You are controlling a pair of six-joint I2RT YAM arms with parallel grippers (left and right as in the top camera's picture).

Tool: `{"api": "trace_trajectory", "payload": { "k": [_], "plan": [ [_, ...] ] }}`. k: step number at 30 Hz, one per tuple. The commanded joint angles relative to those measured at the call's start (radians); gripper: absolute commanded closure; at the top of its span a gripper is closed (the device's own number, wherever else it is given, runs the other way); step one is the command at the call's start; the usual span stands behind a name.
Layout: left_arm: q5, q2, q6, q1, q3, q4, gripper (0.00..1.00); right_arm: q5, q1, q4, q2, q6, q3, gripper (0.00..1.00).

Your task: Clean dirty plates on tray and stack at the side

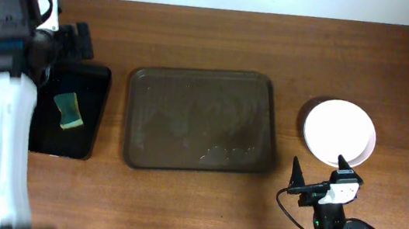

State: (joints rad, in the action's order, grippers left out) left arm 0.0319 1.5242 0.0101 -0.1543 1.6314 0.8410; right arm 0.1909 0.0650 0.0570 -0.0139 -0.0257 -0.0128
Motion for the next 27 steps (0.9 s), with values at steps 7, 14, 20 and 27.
{"api": "trace_trajectory", "payload": {
  "k": [7, 14, 20, 27],
  "plan": [
    [0.011, -0.821, -0.087, 0.064, -0.809, -0.465, 0.01, 0.015, 0.008, 0.002, 0.010, 0.007, 0.007, 0.02],
    [-0.029, -1.305, -0.248, 0.180, -1.371, -0.762, 0.01, 0.015, 0.008, 0.002, 0.010, 0.007, 0.007, 0.02],
    [-0.028, -1.487, -0.309, 0.180, -1.562, -0.762, 0.01, 0.015, 0.008, 0.002, 0.010, 0.007, 0.007, 0.02],
    [-0.035, -1.519, -0.326, 0.178, -1.623, -0.759, 0.01, 0.015, 0.008, 0.002, 0.010, 0.007, 0.007, 0.02]
  ]
}}
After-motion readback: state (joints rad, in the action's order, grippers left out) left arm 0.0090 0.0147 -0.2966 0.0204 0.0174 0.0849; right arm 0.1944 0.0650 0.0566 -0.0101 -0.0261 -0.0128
